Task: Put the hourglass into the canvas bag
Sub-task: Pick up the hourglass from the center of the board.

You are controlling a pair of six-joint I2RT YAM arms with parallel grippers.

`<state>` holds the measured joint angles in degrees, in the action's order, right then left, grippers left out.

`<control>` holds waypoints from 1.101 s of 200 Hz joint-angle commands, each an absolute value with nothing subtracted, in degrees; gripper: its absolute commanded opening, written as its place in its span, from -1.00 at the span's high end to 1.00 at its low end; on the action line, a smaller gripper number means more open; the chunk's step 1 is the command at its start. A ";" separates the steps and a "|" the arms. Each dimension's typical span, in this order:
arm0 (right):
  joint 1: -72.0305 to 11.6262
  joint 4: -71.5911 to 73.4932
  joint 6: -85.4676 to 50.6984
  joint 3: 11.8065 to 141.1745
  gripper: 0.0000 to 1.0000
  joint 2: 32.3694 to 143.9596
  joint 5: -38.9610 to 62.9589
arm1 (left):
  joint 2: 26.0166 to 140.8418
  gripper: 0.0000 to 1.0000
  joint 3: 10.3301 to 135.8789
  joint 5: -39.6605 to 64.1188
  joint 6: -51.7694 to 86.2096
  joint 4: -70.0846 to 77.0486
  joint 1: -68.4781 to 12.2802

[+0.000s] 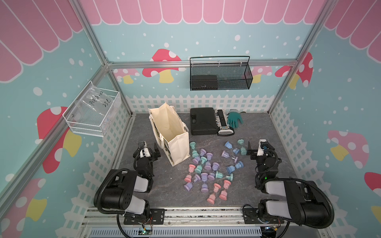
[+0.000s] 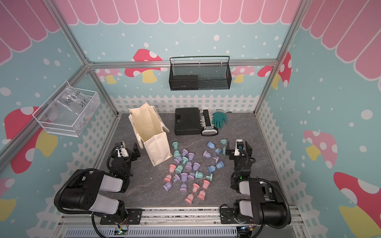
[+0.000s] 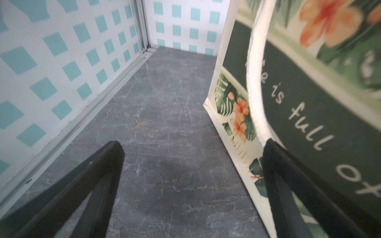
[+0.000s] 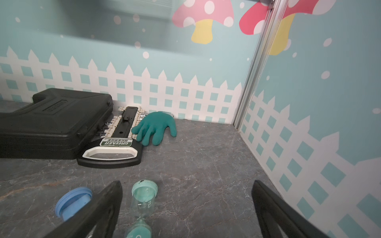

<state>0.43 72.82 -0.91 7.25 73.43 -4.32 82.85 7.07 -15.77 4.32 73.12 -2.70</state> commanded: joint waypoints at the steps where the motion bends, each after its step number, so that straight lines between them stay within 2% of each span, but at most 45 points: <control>1: 0.62 68.76 -1.27 8.28 -0.99 70.15 -4.94 | 77.29 -0.98 6.75 -15.83 4.60 71.13 -2.46; 47: 0.63 61.85 -14.00 11.51 -0.99 65.09 -6.78 | 58.84 -0.98 13.86 -13.16 8.78 37.84 -2.28; 58: 0.77 57.79 -22.21 12.77 -0.99 64.42 -7.02 | 55.97 -0.98 14.08 -14.07 11.36 35.15 -2.20; 75: 0.79 57.82 -20.73 12.82 -0.99 64.31 -0.49 | 52.81 -0.98 13.54 -17.93 19.00 31.75 -2.01; 102: 0.86 57.48 -24.55 12.63 -0.99 65.15 -1.63 | 47.80 -0.98 13.97 -13.86 22.01 25.33 -1.40; 134: 0.88 50.87 -30.88 16.14 -0.99 66.24 0.10 | 44.29 -0.98 12.96 -20.95 30.85 22.78 -1.15; 173: 0.80 42.82 -32.78 19.27 -0.99 66.40 0.20 | 43.54 -0.98 19.83 -15.72 34.83 7.17 -1.14; 220: 0.02 32.24 -34.81 23.35 -0.99 67.47 8.91 | 42.86 -0.98 24.25 -14.60 37.85 -8.57 -4.87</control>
<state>0.67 39.05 -32.18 22.06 67.24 4.10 43.90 21.32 -15.77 34.61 3.99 -2.83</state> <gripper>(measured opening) 0.996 0.992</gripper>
